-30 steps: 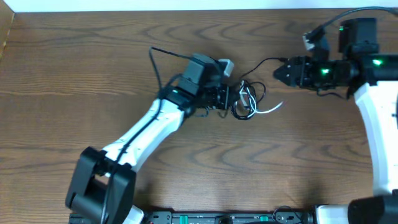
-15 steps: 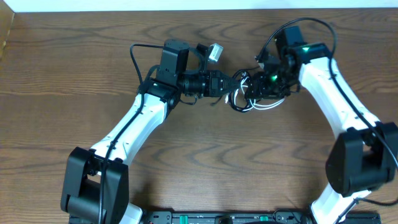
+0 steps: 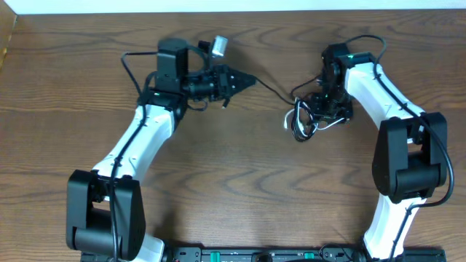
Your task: Untangle cables
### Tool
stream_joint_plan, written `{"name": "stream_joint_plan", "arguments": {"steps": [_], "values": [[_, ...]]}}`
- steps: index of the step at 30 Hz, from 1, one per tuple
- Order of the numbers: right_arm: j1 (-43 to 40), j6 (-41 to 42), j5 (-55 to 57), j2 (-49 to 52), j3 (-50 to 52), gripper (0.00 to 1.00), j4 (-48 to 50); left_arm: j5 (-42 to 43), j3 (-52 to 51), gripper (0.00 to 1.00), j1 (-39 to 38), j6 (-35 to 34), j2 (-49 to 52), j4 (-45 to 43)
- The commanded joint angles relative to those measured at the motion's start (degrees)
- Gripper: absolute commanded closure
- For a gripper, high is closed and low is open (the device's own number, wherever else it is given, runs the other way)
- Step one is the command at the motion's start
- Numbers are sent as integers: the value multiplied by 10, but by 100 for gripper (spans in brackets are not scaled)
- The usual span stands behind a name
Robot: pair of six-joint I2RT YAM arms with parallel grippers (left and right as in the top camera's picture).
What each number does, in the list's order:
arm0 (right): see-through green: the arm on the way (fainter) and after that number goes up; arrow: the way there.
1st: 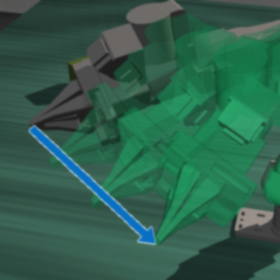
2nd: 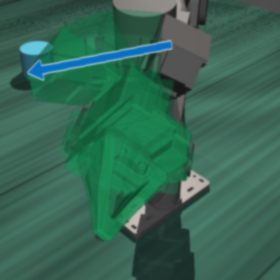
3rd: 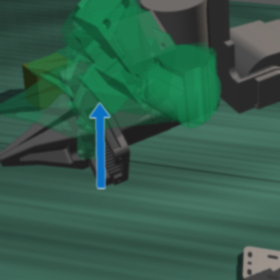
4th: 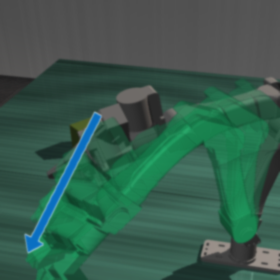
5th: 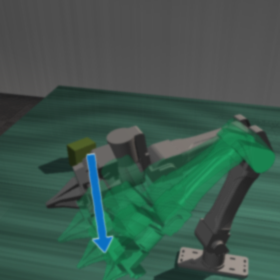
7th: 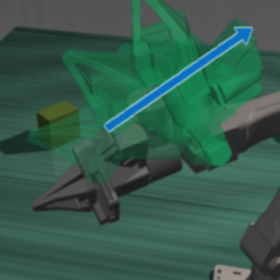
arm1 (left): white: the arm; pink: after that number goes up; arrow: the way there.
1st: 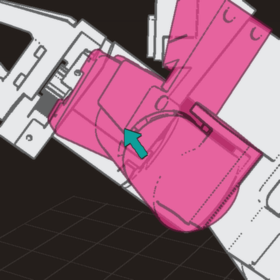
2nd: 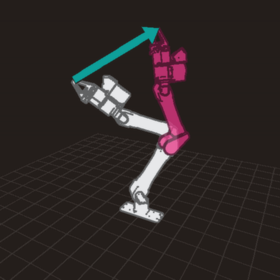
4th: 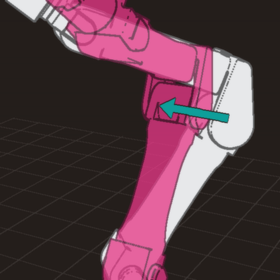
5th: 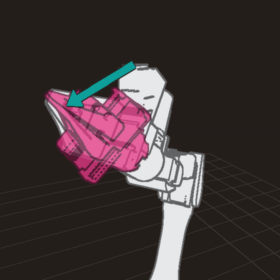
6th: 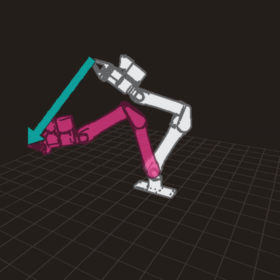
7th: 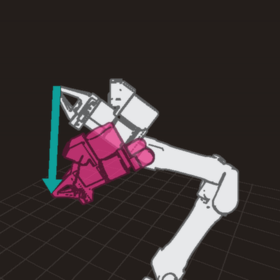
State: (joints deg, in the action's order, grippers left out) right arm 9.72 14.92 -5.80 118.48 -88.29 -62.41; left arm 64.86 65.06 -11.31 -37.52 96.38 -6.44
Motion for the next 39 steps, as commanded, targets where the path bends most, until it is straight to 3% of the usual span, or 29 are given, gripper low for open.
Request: {"name": "stream_joint_plan", "arguments": {"steps": [1, 6, 11, 12, 14, 17, 20, 26, 27, 29, 35, 38, 39], "values": [[-1, -13, 11, -7, 1, 63, -2, 15, 8, 93, 23, 26, -12, 3], [7, -38, -43, -7, 1, 62, 8, -64, 8, 93, 3, 102, -12, 126], [15, -47, -52, -7, 1, 59, 10, -205, 8, 87, -18, 107, -12, 218], [15, -58, -66, -7, 1, 59, 12, -219, 8, 83, -20, 107, -12, 224], [15, -74, -103, -9, 1, 60, 23, -252, 7, 62, -22, 107, -12, 238], [15, -78, -141, -18, 1, 60, 41, -275, 7, 51, -24, 107, -12, 251], [16, -77, -166, -30, 1, 58, 59, -317, 5, 48, -33, 107, -12, 259], [16, -77, -177, -31, 1, 49, 74, -490, -13, 47, -89, 107, -4, 255], [16, -77, -177, -31, 1, 46, 82, -538, -13, 47, -105, 107, 5, 243], [16, -77, -177, -31, 1, 43, 89, -553, -13, 47, -120, 107, 20, 227], [16, -77, -177, -31, 1, 24, 91, -552, -13, 47, -143, 107, 77, 214], [16, -77, -177, -31, 1, 3, 91, -551, -14, 47, -145, 108, 93, 221], [17, -77, -177, -31, 1, 1, 91, -551, -14, 47, -145, 108, 96, 224]]}}
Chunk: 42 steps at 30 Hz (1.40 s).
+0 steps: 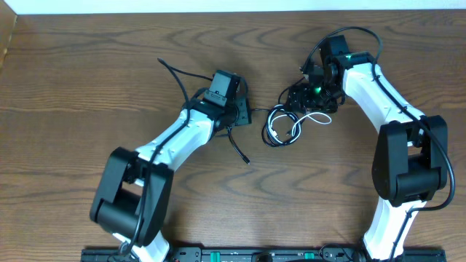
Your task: Untangle cables
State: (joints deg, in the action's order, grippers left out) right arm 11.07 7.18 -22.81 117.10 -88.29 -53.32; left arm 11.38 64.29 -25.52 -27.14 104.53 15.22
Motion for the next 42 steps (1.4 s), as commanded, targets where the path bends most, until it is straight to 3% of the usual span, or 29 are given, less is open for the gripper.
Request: {"name": "stream_joint_plan", "arguments": {"steps": [1, 15, 42], "values": [[5, 0, -7, -17, 1, 1, 0, -15, -6, 47, -3, 3, 16, 8], [10, 0, -7, -17, 1, 1, 2, 215, -6, 44, 24, 3, 3, -53], [14, 0, -7, -17, 1, 1, 2, 227, -7, 44, 36, 31, 3, -37]]}}
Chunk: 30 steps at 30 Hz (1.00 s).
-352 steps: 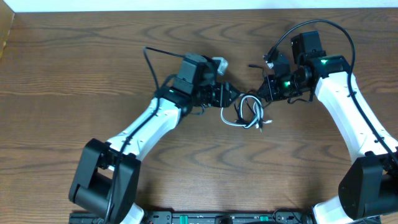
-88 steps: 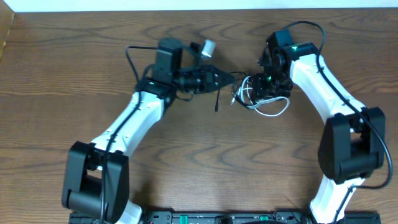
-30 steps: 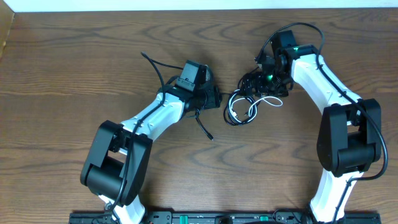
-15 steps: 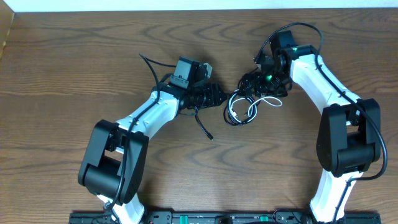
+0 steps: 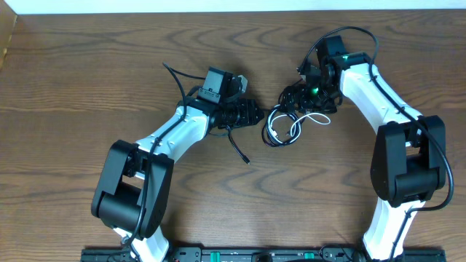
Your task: Untangle cables
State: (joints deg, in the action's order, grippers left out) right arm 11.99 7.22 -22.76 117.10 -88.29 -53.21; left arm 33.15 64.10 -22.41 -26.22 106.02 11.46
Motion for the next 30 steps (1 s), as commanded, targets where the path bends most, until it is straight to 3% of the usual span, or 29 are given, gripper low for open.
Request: {"name": "stream_joint_plan", "arguments": {"steps": [1, 30], "values": [[5, 0, -7, -17, 1, 1, 1, 9, -4, 44, 5, 22, -12, 1], [8, 0, -7, -17, 1, 1, 1, 9, -5, 43, 5, 48, -12, 5]]}}
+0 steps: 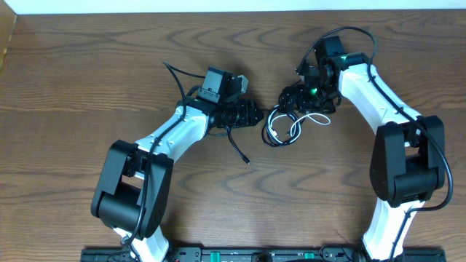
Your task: Untangle cables
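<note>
A tangle of cables lies at mid-table: a black coil point(277, 131) with a white cable point(312, 118) looping out to its right. My left gripper point(256, 115) points right at the coil's left edge and looks shut on a black cable whose loose end point(240, 151) trails toward me. My right gripper point(293, 99) presses into the dark top of the tangle and appears shut on it. The fingertips of both are partly hidden by cable.
The wooden table point(87, 87) runs bare to the left and front. A white wall strip point(218, 6) borders the far edge. Each arm's own black lead arcs above its wrist, one of them at the right wrist point(349, 33).
Almost nothing differs. The right wrist has shifted very slightly to the upper left. The left gripper, coil and white cable lie where they were.
First the grippers were far apart with a black cable stretched between the left gripper and the tangle under the right one. Then both had come toward the middle and the tangle lay further left as a slack coil. The left gripper then edged up to the coil and stays there.
</note>
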### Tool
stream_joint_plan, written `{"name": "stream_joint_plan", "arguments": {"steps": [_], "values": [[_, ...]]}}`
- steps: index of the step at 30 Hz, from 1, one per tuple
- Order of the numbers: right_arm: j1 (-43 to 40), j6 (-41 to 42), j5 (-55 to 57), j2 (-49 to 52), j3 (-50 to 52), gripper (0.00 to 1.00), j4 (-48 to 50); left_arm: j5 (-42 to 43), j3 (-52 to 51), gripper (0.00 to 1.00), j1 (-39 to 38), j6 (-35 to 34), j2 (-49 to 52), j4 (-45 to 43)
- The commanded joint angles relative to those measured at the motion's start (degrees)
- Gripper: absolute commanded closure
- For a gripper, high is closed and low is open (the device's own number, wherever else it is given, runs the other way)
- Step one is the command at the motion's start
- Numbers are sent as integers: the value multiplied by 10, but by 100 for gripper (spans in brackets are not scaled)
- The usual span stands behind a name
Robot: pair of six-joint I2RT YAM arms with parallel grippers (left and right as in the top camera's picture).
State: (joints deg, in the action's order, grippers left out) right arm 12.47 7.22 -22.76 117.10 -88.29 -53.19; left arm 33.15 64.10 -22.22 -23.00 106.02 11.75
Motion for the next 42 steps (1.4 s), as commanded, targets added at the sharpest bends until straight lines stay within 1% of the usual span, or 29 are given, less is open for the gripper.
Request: {"name": "stream_joint_plan", "arguments": {"steps": [1, 10, 13, 15, 16, 20, 23, 30, 38, 42], "values": [[3, 0, -7, -17, 1, 1, 0, 9, -5, 43, 3, 16, -12, 3], [3, 0, -7, -17, 1, 1, 1, 0, -5, 43, 3, 16, -12, 12], [3, 0, -7, -17, 1, 1, 1, -85, -8, 44, -8, 23, -12, 52], [3, 0, -7, -17, 1, 1, 1, -110, -10, 46, -18, 35, -12, 65], [4, 0, -7, -17, 1, 1, 1, -105, -10, 48, -24, 52, -13, 66], [4, 0, -7, -17, 1, 1, 1, -68, -6, 51, -24, 56, -28, 64], [4, 0, -7, -17, 1, 1, 1, -53, -4, 51, -24, 56, -65, 67], [4, 0, -7, -17, 1, 1, 1, -58, -4, 52, -24, 63, -163, 73], [4, 0, -7, -17, 1, 1, 1, -62, -5, 52, -24, 61, -164, 73], [4, 0, 7, -17, 1, 1, 14, -87, -4, 52, -24, 27, -161, 73]]}}
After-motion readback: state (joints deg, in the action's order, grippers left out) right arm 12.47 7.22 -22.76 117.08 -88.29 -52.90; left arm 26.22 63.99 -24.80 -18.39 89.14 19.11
